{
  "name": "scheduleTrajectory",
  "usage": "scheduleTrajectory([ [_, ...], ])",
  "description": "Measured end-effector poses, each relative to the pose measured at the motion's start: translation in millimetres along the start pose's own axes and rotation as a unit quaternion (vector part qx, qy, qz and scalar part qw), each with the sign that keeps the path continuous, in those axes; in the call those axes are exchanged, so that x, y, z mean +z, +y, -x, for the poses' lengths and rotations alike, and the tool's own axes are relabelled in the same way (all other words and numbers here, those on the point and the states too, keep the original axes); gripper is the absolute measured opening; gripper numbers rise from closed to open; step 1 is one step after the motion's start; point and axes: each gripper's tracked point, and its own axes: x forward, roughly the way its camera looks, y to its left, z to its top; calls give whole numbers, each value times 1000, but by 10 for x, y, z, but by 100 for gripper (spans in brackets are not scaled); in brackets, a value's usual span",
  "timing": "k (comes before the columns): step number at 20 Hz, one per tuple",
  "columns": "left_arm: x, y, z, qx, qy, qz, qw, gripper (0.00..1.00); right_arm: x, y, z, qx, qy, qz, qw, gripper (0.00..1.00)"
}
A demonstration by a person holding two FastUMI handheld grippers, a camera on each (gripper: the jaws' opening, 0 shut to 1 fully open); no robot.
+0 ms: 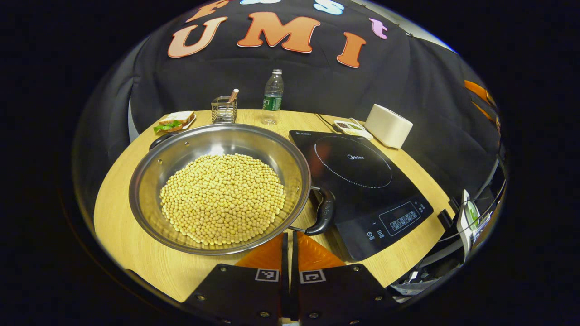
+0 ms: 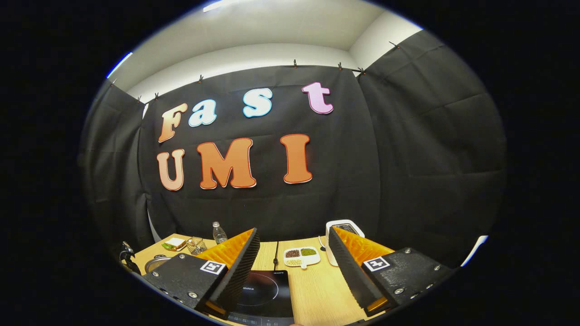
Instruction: First push the handle of the pot to place it horizontally, then grasp the pot with both hands and set it on the induction cooktop.
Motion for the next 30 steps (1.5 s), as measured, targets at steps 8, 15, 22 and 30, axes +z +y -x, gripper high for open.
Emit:
scheduleTrajectory([
  [8, 198, -167, -158, -22, -13, 36, 999, 2, -31, -31, 32, 1, 0, 0, 1000, 95],
  [15, 360, -262, -385, -25, -17, 46, 998, 1, -99, -168, 10, -8, 8, -3, 1000, 95],
  [22, 517, -305, -566, -6, -24, 23, 999, 1, -141, -305, -38, -19, 11, -2, 1000, 95],
  [30, 694, -303, -702, 2, -33, 4, 999, 2, -233, -397, -151, -26, 20, -8, 999, 95],
])
